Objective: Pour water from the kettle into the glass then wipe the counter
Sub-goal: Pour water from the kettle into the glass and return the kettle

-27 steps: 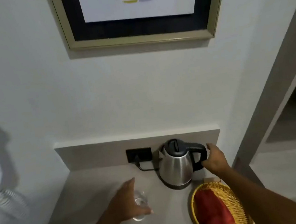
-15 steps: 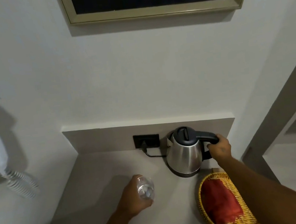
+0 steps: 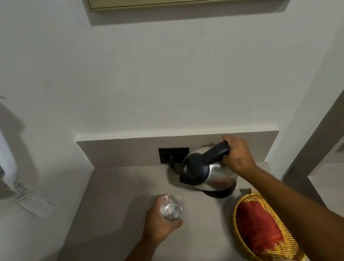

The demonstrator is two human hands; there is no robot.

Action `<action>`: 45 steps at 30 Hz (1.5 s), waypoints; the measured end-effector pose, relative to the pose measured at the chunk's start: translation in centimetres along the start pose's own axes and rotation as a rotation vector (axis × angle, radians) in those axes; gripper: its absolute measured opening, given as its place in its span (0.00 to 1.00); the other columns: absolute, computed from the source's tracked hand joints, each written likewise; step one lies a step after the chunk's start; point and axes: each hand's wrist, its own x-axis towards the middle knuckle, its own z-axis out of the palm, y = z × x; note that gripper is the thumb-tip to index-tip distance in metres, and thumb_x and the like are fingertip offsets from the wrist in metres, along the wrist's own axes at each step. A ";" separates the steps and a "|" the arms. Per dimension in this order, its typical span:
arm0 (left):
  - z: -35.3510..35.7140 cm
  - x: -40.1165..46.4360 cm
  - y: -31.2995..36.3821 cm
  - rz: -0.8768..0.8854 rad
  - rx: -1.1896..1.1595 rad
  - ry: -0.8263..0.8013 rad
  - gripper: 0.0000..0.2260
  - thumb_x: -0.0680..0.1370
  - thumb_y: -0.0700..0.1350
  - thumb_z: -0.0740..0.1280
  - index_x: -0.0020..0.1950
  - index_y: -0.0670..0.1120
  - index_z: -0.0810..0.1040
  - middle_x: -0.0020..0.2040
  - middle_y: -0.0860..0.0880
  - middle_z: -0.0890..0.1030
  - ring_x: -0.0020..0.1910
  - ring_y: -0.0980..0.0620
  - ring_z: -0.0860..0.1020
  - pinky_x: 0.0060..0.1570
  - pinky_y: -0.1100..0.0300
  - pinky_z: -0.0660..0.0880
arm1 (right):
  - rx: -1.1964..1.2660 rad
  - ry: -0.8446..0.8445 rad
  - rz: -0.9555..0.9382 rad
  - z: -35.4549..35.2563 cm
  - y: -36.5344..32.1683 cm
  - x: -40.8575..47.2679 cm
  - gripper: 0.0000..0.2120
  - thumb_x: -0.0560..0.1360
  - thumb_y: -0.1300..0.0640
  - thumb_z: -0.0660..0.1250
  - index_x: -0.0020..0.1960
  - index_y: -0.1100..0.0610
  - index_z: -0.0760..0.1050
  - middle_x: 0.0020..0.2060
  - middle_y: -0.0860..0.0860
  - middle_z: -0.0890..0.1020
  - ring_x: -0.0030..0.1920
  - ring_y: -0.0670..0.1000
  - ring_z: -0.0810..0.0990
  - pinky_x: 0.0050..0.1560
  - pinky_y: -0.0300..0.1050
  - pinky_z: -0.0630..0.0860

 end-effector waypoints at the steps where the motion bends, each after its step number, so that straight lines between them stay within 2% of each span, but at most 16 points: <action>1: 0.1 0.1 -0.1 -0.004 -0.004 -0.003 0.37 0.57 0.41 0.87 0.60 0.61 0.78 0.54 0.57 0.86 0.54 0.59 0.84 0.50 0.72 0.79 | -0.061 -0.023 -0.081 0.2 -1.3 -0.3 0.19 0.67 0.69 0.69 0.34 0.46 0.69 0.34 0.43 0.74 0.36 0.44 0.73 0.35 0.36 0.69; 3: 0.2 0.1 -0.1 -0.014 -0.017 -0.011 0.37 0.57 0.39 0.88 0.60 0.59 0.78 0.53 0.57 0.85 0.53 0.59 0.84 0.45 0.76 0.78 | -0.184 -0.056 -0.220 0.7 -3.4 -0.7 0.14 0.67 0.66 0.70 0.35 0.49 0.70 0.34 0.44 0.74 0.37 0.46 0.72 0.37 0.38 0.69; 6: 0.2 0.1 0.1 -0.033 -0.043 -0.016 0.35 0.58 0.38 0.88 0.58 0.58 0.78 0.50 0.59 0.84 0.48 0.63 0.82 0.41 0.79 0.77 | -0.283 -0.068 -0.408 1.6 -6.0 -1.5 0.07 0.67 0.65 0.69 0.38 0.55 0.74 0.36 0.49 0.76 0.41 0.51 0.70 0.45 0.49 0.70; 10: 0.2 0.2 0.3 -0.051 -0.058 -0.022 0.31 0.58 0.37 0.88 0.50 0.60 0.77 0.45 0.61 0.84 0.42 0.66 0.83 0.38 0.79 0.76 | -0.463 -0.098 -0.679 3.1 -8.0 -2.6 0.04 0.71 0.60 0.69 0.42 0.54 0.74 0.40 0.50 0.74 0.47 0.52 0.69 0.53 0.47 0.61; 13: 0.0 0.1 0.3 -0.049 -0.063 -0.025 0.32 0.59 0.38 0.88 0.52 0.59 0.76 0.45 0.62 0.82 0.42 0.63 0.82 0.35 0.80 0.75 | -0.553 -0.105 -0.778 3.8 -9.0 -3.0 0.03 0.72 0.62 0.68 0.43 0.56 0.75 0.41 0.52 0.75 0.48 0.55 0.71 0.58 0.50 0.62; 17: 0.0 0.0 0.1 -0.029 -0.062 -0.011 0.32 0.58 0.39 0.88 0.55 0.58 0.78 0.46 0.59 0.84 0.43 0.62 0.82 0.37 0.80 0.76 | -0.608 -0.126 -0.825 4.0 -10.1 -3.2 0.03 0.71 0.64 0.67 0.44 0.58 0.76 0.40 0.54 0.76 0.48 0.57 0.71 0.60 0.52 0.62; 21: -0.1 -0.1 0.2 -0.022 -0.082 -0.028 0.32 0.59 0.38 0.88 0.52 0.61 0.77 0.46 0.59 0.84 0.43 0.61 0.82 0.36 0.79 0.76 | -0.643 -0.134 -0.833 4.1 -10.7 -3.5 0.04 0.71 0.62 0.69 0.45 0.56 0.76 0.41 0.53 0.75 0.47 0.56 0.71 0.59 0.51 0.62; 27: -0.4 -0.4 0.6 -0.005 -0.062 -0.046 0.34 0.61 0.37 0.88 0.59 0.55 0.76 0.47 0.59 0.83 0.45 0.58 0.82 0.38 0.80 0.76 | -0.653 -0.111 -0.834 4.1 -11.0 -3.6 0.05 0.71 0.61 0.70 0.45 0.56 0.76 0.40 0.54 0.75 0.46 0.56 0.71 0.58 0.54 0.64; 29: -0.5 -0.5 0.8 0.003 -0.055 -0.050 0.33 0.61 0.38 0.88 0.58 0.55 0.76 0.47 0.60 0.82 0.44 0.61 0.81 0.37 0.81 0.75 | -0.655 -0.105 -0.838 4.2 -11.1 -3.6 0.05 0.71 0.61 0.70 0.45 0.56 0.76 0.40 0.54 0.75 0.46 0.56 0.71 0.58 0.54 0.65; 34: -0.6 -0.6 0.9 -0.006 -0.058 -0.040 0.34 0.60 0.39 0.88 0.57 0.57 0.76 0.47 0.59 0.83 0.47 0.58 0.82 0.36 0.79 0.76 | -0.679 -0.096 -0.833 4.2 -11.5 -3.4 0.05 0.72 0.60 0.69 0.48 0.56 0.77 0.42 0.54 0.76 0.48 0.56 0.71 0.59 0.54 0.64; 39: -0.5 -0.5 0.9 -0.003 -0.081 -0.024 0.34 0.58 0.39 0.88 0.52 0.63 0.75 0.46 0.60 0.84 0.44 0.63 0.82 0.38 0.81 0.76 | -0.669 -0.093 -0.816 4.2 -11.6 -3.4 0.07 0.71 0.58 0.71 0.49 0.55 0.77 0.43 0.54 0.77 0.49 0.56 0.72 0.59 0.54 0.65; 42: -0.4 -0.5 0.8 -0.010 -0.081 -0.023 0.35 0.58 0.39 0.89 0.55 0.61 0.75 0.47 0.57 0.84 0.45 0.58 0.84 0.38 0.78 0.78 | -0.672 -0.090 -0.802 4.3 -11.5 -3.5 0.07 0.71 0.56 0.71 0.49 0.55 0.77 0.43 0.53 0.76 0.49 0.55 0.71 0.59 0.53 0.64; 45: -0.4 -0.5 0.6 -0.020 -0.090 -0.020 0.34 0.57 0.39 0.89 0.50 0.64 0.75 0.46 0.60 0.85 0.44 0.63 0.83 0.37 0.78 0.77 | -0.665 -0.083 -0.795 4.3 -11.4 -3.4 0.06 0.72 0.56 0.70 0.48 0.54 0.77 0.43 0.53 0.76 0.49 0.55 0.71 0.60 0.53 0.64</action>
